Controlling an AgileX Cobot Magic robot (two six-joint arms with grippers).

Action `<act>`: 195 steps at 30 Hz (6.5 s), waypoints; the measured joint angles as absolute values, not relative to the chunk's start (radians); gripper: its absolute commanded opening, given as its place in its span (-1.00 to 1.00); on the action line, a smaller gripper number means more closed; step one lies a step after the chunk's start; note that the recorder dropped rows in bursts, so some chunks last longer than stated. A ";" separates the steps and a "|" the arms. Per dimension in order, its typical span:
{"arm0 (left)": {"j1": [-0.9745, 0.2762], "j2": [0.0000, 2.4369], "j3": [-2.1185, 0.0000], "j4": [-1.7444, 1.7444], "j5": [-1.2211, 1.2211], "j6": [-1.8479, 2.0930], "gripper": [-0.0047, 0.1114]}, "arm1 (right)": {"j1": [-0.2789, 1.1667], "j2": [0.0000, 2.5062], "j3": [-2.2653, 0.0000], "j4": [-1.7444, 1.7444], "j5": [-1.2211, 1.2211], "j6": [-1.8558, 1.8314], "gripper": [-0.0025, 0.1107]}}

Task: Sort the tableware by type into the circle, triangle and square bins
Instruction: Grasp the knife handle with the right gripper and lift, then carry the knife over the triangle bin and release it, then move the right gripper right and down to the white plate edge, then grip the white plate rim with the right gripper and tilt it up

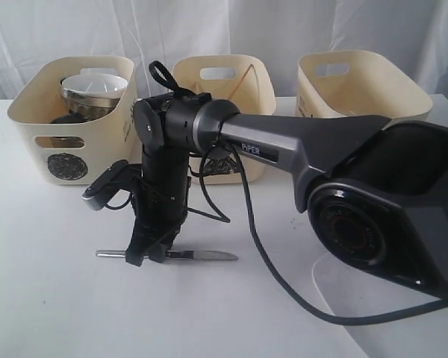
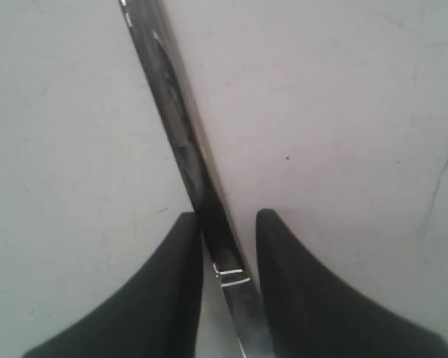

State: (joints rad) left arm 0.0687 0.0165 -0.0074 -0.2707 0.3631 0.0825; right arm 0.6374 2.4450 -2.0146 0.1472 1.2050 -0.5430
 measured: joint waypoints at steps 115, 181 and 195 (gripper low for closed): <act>0.069 0.017 -0.007 -0.271 0.363 0.082 -0.92 | 0.009 1.294 -1.225 -0.149 1.065 -0.056 -0.96; 0.069 0.017 -0.007 -0.271 0.363 0.082 -0.92 | -0.821 1.564 -0.775 0.150 0.948 -0.367 0.22; 0.069 0.017 -0.007 -0.271 0.363 0.082 -0.92 | -0.821 1.731 -0.786 0.239 0.870 -0.420 0.18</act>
